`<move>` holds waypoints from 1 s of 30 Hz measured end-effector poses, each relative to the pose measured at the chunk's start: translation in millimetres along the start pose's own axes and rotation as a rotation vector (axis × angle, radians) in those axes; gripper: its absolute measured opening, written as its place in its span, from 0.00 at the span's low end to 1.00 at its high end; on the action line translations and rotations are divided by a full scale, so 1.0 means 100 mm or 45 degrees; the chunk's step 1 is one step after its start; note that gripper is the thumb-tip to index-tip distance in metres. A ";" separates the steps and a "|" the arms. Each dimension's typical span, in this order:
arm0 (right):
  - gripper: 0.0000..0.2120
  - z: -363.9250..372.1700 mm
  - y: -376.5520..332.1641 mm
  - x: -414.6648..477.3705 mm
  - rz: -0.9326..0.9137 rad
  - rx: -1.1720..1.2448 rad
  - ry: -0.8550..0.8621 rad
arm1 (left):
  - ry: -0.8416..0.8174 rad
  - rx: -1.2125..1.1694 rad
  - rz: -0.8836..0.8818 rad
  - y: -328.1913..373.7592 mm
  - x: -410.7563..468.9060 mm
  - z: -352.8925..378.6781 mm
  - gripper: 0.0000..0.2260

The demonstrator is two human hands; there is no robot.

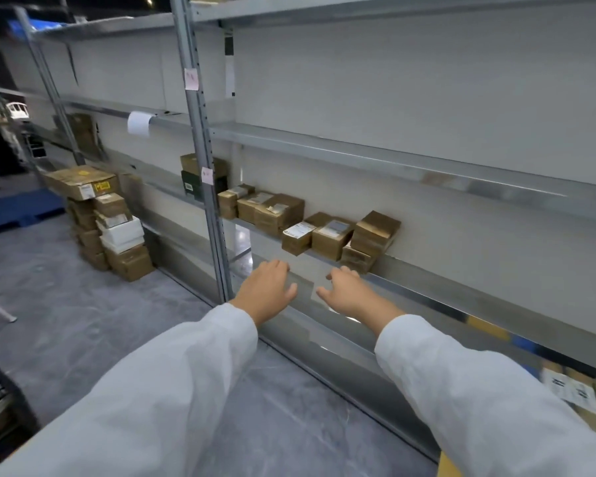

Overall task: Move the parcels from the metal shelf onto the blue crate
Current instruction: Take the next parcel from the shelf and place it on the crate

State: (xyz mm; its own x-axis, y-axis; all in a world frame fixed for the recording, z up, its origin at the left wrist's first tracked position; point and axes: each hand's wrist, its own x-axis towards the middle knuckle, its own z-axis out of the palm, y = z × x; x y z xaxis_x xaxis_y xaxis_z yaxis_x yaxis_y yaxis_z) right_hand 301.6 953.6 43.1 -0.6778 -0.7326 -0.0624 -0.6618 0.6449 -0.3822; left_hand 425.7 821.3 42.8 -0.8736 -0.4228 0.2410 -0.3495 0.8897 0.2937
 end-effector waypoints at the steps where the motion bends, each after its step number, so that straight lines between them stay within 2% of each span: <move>1: 0.25 0.03 -0.05 0.04 -0.003 -0.012 -0.003 | -0.017 0.021 0.006 -0.12 0.00 -0.03 0.19; 7: 0.24 0.02 -0.16 0.37 0.000 -0.009 -0.031 | -0.066 0.067 0.084 -0.46 0.21 0.01 0.18; 13: 0.22 -0.11 0.01 0.75 0.073 0.021 0.091 | -0.091 0.014 0.148 -0.33 0.75 0.22 0.19; 22: 0.22 -0.41 0.94 1.43 0.341 0.202 0.180 | -0.164 0.069 0.324 0.14 2.03 0.65 0.18; 30: 0.22 -0.52 1.64 1.93 0.525 0.304 0.229 | -0.188 -0.063 0.377 0.42 2.78 1.15 0.13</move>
State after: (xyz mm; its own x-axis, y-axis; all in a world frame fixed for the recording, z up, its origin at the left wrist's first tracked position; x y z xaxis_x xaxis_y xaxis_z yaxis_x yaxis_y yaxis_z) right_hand 45.4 928.9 16.4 -0.9256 -0.3650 -0.1005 -0.2504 0.7893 -0.5607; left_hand 129.4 761.5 15.5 -0.9757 -0.1141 0.1870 -0.0592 0.9593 0.2763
